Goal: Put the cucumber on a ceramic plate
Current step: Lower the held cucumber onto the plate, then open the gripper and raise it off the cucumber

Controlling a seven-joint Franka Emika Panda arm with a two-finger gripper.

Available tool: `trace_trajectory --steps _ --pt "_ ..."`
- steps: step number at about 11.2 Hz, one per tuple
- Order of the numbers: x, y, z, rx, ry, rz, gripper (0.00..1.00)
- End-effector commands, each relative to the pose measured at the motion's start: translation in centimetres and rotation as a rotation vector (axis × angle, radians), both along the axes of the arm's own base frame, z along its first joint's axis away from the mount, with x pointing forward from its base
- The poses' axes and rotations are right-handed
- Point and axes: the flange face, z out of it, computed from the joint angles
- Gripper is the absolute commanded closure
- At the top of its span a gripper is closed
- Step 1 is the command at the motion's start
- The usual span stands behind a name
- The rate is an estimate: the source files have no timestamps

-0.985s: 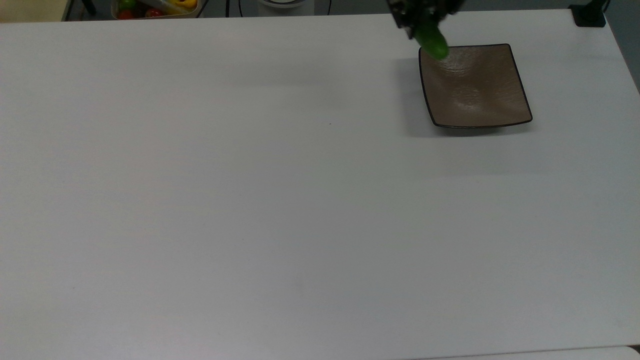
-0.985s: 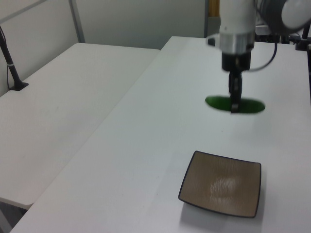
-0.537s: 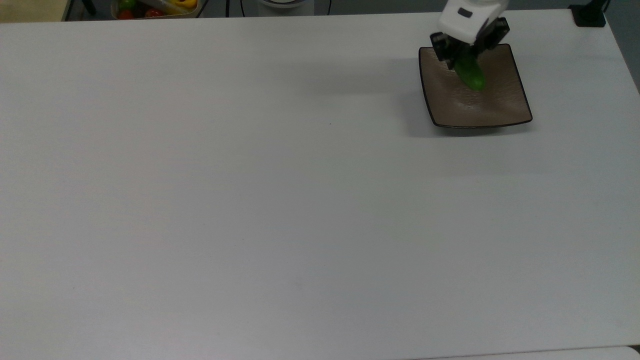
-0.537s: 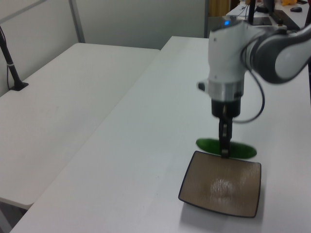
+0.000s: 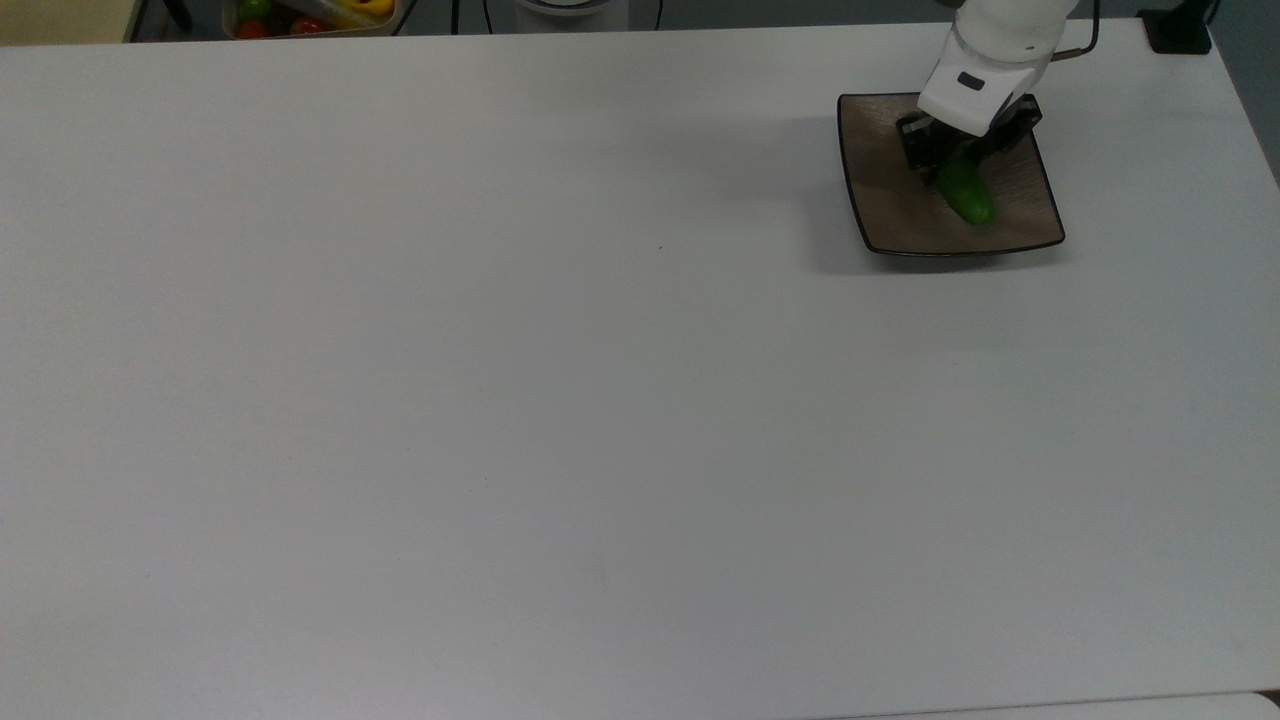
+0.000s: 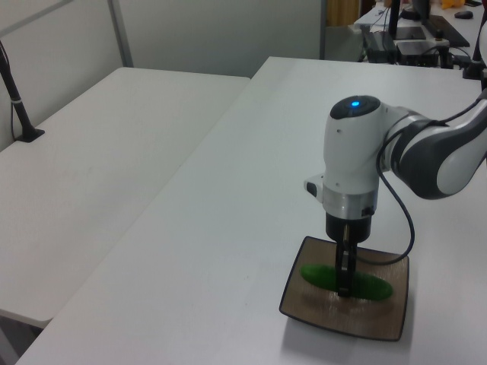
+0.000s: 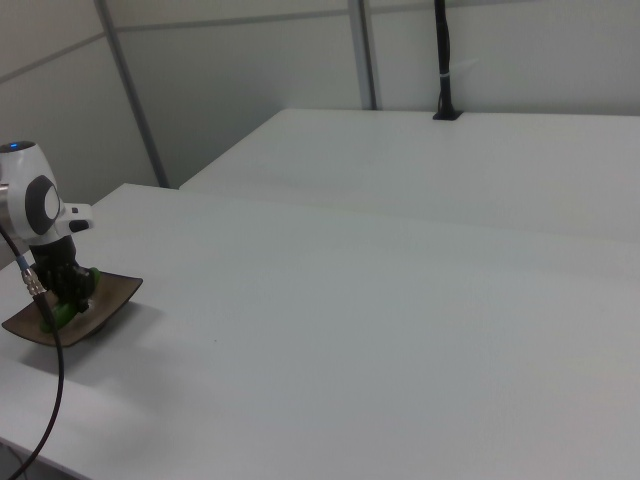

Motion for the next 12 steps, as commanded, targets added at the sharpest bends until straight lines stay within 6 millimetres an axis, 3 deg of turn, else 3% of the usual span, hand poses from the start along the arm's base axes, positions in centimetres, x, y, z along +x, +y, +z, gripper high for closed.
trace_trajectory --steps 1,2,4,5,8,10,12 --pt "0.2 0.1 -0.5 -0.004 -0.012 -0.015 0.44" --pt "0.3 -0.1 -0.6 -0.006 -0.01 -0.018 0.23" --pt "0.6 -0.5 -0.4 -0.009 -0.01 -0.025 0.0" --pt "0.7 -0.6 0.0 -0.009 -0.013 -0.026 0.0" --pt "1.6 -3.1 3.7 -0.028 -0.028 -0.061 0.0" --pt "2.2 -5.9 8.5 -0.045 -0.058 -0.101 0.0" --pt "2.2 -10.3 13.7 -0.1 -0.057 -0.159 0.0"
